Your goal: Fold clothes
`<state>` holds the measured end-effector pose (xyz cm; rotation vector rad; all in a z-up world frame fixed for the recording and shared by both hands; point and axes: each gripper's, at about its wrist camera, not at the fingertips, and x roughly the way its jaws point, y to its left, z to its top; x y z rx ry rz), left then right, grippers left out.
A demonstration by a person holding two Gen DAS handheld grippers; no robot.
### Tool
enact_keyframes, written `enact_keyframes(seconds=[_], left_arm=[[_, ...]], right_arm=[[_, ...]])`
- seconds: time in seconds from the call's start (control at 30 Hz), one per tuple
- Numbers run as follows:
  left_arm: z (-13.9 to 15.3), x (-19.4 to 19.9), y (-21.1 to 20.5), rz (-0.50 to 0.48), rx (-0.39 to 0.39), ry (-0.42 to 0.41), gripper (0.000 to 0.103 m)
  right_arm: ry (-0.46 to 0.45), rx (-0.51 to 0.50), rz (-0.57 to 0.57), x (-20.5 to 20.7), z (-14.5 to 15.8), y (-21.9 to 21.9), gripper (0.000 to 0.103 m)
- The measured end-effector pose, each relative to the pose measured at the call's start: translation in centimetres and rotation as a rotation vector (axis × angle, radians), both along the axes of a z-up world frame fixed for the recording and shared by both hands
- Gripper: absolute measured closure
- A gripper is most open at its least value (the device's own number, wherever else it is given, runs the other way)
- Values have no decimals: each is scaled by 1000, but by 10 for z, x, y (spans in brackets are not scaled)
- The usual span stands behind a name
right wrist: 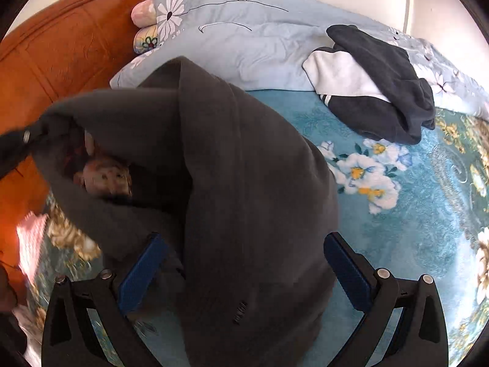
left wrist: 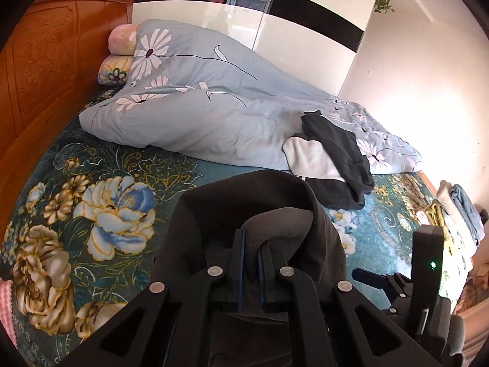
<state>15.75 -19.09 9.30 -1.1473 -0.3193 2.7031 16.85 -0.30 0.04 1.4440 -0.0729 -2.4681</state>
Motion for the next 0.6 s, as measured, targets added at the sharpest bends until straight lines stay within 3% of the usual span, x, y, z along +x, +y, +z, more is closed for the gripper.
enact_keyframes(seconds=[0.07,0.13,0.2,0.3,0.43,0.6], left_arm=[[2,3,1,-13,13,10,95],[3,4,1,-20,32,14,95],[3,4,0,-24,57,9,95],[5,5,1,-24,66,18,95],[22,5,6,-34,49,80,95],[58,3,15,-54,65,198,96]], right_arm=[[-17,-24,-3,-8,0,-3,6],[-48,-22,-11,-15,-4,-4,29],[-109,-8,-27,-22,-15,-2,69],[-139,-3,-44,-27,-19,12,86],[-106,3,-95,-36,-1,48,93],[29,39,-199,-58,64,115,94]])
